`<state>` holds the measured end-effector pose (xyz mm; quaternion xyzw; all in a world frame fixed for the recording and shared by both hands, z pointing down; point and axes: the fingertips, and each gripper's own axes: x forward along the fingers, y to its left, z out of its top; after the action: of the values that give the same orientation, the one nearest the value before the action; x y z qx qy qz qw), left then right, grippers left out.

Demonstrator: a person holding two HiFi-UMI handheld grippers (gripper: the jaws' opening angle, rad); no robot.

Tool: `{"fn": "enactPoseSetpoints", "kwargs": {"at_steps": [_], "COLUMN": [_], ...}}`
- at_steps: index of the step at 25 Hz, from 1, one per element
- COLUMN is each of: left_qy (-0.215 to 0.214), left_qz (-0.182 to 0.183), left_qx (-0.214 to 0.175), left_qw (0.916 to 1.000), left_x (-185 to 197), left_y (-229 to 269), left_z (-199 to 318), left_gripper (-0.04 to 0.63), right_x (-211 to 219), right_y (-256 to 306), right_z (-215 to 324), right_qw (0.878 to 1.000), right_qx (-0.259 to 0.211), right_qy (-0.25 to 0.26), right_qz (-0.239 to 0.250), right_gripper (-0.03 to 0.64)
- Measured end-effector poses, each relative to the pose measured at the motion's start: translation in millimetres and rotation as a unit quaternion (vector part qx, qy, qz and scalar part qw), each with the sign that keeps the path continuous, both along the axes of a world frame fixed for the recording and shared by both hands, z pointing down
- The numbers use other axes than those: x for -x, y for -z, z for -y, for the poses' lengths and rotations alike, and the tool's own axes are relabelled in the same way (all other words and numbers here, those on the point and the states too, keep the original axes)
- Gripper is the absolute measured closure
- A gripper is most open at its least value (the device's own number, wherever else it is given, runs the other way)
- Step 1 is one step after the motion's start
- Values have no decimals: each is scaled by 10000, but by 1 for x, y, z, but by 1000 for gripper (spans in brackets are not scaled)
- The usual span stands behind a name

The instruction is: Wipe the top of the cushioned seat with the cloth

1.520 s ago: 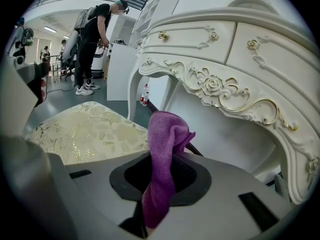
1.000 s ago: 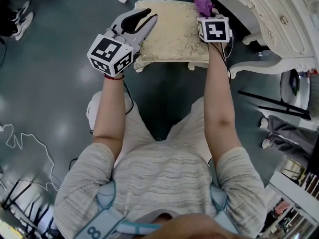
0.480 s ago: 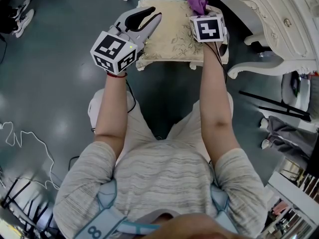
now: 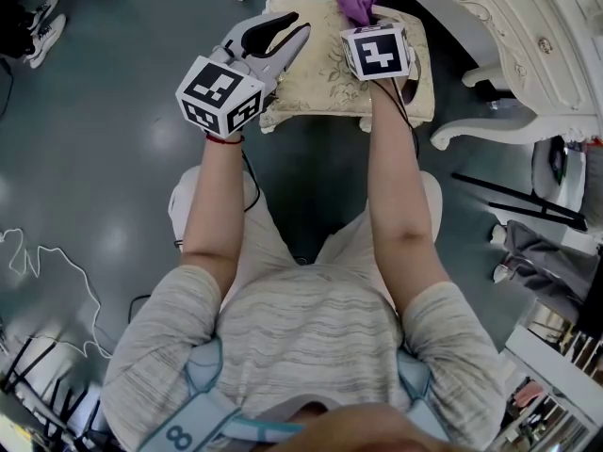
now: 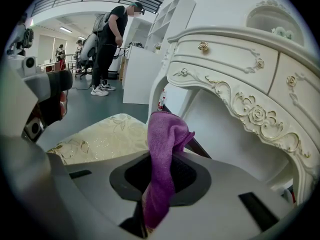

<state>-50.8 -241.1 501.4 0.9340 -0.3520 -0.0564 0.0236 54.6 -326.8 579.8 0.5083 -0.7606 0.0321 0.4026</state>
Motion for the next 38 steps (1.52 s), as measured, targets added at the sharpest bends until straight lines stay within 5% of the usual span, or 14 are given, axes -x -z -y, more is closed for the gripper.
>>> {"fn": "enactPoseSetpoints", "kwargs": {"at_steps": [38], "left_qy": [395], "left_qz": [28], "left_qx": [96], "left_qw": [9992], "left_x": [40], "left_y": [-4], "left_z": [1], "left_gripper": [513], "right_x": [118], "right_y": [5], "right_z": [-40], "right_qw": [9905], "right_qx": [221], "right_qy": [1221], "right_qz": [589], "right_gripper": [549]}}
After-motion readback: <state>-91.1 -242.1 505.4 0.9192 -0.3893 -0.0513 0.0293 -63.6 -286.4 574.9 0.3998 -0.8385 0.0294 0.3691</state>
